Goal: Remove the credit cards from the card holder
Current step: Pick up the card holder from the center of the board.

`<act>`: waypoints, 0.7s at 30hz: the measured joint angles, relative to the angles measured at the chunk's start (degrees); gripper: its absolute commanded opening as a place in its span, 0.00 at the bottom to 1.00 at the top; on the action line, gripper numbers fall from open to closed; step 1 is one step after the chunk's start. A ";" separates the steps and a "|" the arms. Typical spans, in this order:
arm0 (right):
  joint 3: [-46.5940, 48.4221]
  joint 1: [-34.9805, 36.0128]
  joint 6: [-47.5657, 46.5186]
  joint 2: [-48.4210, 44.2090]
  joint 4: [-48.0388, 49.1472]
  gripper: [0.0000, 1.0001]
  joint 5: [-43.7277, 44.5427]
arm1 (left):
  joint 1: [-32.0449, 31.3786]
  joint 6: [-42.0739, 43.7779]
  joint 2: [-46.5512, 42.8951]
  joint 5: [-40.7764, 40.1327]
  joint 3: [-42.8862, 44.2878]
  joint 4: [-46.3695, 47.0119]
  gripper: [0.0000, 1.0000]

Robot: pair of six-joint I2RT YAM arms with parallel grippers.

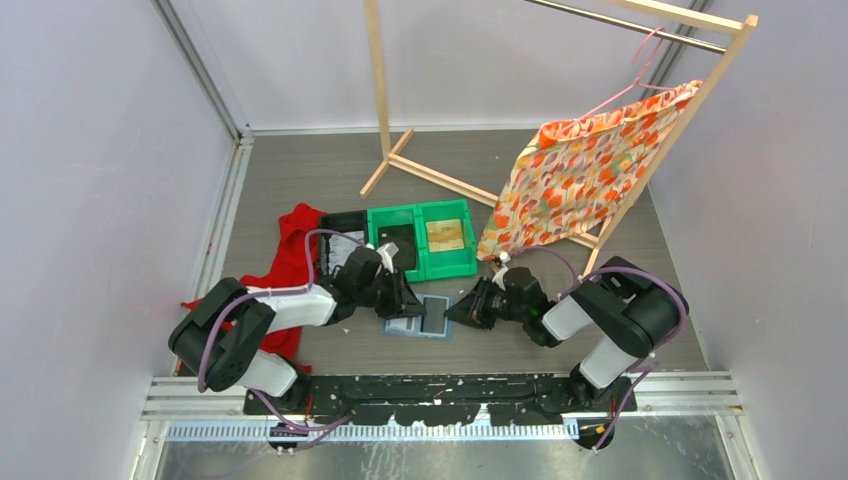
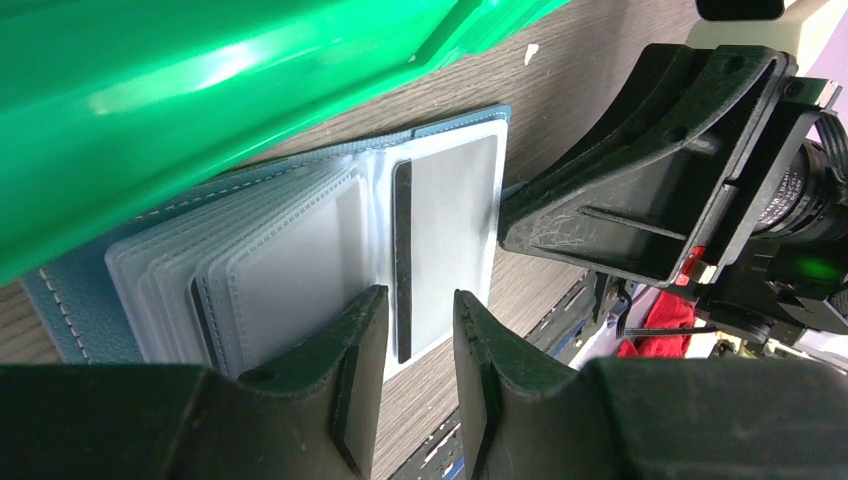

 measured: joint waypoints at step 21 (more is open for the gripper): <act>0.20 0.02 1.57 3.34 5.57 0.32 -1.49 | 3.17 3.89 -15.56 -9.05 -0.44 -20.83 0.33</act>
